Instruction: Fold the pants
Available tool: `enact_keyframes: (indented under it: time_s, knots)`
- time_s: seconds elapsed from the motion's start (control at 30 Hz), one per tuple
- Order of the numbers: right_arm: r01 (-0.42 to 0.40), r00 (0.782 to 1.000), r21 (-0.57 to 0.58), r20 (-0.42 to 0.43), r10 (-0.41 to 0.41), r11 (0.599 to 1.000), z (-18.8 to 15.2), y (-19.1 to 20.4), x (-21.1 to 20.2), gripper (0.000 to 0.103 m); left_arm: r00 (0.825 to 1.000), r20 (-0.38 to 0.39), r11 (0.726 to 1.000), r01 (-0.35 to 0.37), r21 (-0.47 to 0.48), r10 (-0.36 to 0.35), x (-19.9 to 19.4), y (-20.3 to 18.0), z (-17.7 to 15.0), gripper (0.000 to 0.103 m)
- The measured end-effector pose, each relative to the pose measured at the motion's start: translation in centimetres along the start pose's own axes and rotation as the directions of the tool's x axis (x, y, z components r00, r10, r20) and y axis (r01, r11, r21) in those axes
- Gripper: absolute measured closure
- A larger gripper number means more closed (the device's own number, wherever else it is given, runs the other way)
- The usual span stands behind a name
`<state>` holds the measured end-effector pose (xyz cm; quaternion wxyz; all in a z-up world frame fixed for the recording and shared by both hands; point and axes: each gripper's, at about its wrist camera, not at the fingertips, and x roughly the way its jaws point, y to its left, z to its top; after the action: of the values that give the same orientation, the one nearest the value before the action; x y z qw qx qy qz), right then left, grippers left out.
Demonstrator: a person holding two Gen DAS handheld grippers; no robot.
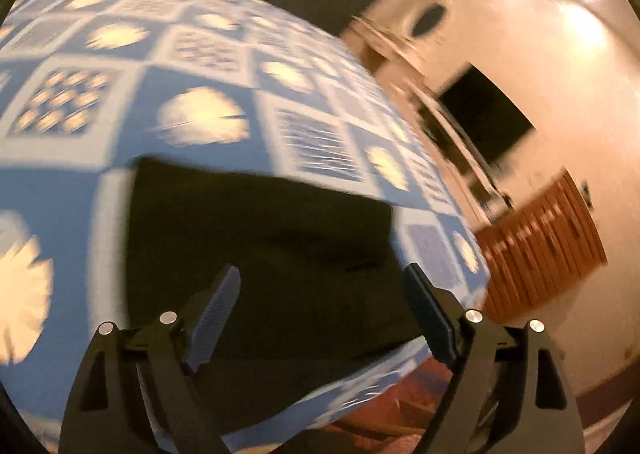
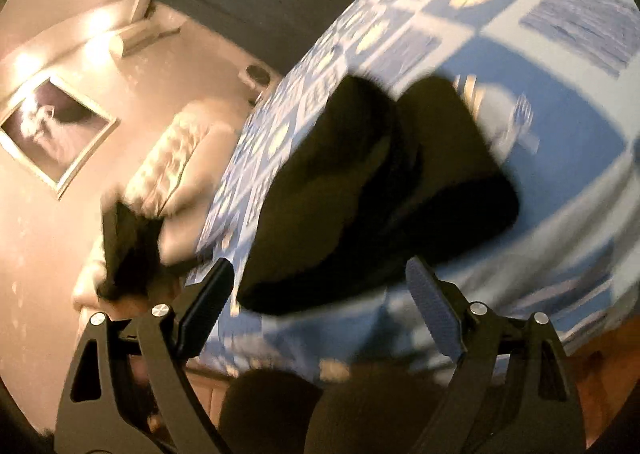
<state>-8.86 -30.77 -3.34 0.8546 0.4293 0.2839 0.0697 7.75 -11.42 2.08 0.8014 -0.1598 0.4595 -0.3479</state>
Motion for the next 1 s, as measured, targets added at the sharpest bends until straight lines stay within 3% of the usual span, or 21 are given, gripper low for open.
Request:
enact_keyframes:
  time_s: [0.1,0.23,0.33,0.37,0.43,0.47,0.67,0.87,0.93,1.0]
  knots:
    - [0.023,1.0,0.049,-0.001,-0.023,0.999,3.7,-1.2,0.1,0.013,0.999,0.013,0.992,-0.029,-0.123,0.031,-1.7,4.6,-1.5,0.02]
    - [0.058,0.998,0.05,-0.041,-0.056,0.997,7.0,-1.4,1.8,0.013,0.999,-0.022,0.951,-0.051,-0.304,0.047,-1.8,9.5,-3.3,0.017]
    - [0.125,0.99,0.013,-0.062,-0.124,0.992,8.3,-1.3,3.4,0.013,0.99,-0.139,0.884,-0.064,-0.463,-0.001,0.6,12.0,-3.9,0.015]
    - [0.141,0.988,0.005,-0.07,-0.14,0.99,8.5,-1.3,3.9,0.013,0.991,-0.126,0.846,-0.035,-0.532,-0.038,1.0,12.7,-4.2,0.013]
    - [0.158,0.983,0.014,-0.099,-0.156,0.987,8.9,-1.9,5.2,0.013,0.994,-0.092,0.806,-0.012,-0.591,-0.053,0.7,13.3,-4.5,0.012]
    - [0.148,0.983,0.032,-0.113,-0.143,0.989,9.0,-2.3,5.7,0.013,0.994,-0.092,0.8,-0.01,-0.599,-0.057,0.7,13.4,-4.5,0.012]
    - [0.12,0.978,0.048,-0.18,-0.109,0.992,9.2,-2.6,7.8,0.013,0.996,-0.079,0.835,-0.012,-0.55,-0.037,0.5,12.8,-3.7,0.012]
    - [0.091,0.957,0.049,-0.28,-0.074,0.995,8.8,-2.6,9.7,0.014,0.995,-0.095,0.883,-0.06,-0.466,0.017,1.4,12.2,-3.8,0.012]
    - [0.112,0.949,0.037,-0.3,-0.096,0.993,8.9,-2.6,9.9,0.024,0.995,-0.097,0.895,-0.069,-0.44,0.029,1.5,12.0,-3.8,0.012]
    - [0.125,0.941,0.017,-0.319,-0.113,0.992,8.9,-2.6,10.0,0.043,0.995,-0.099,0.901,-0.074,-0.428,0.035,1.5,12.0,-3.9,0.012]
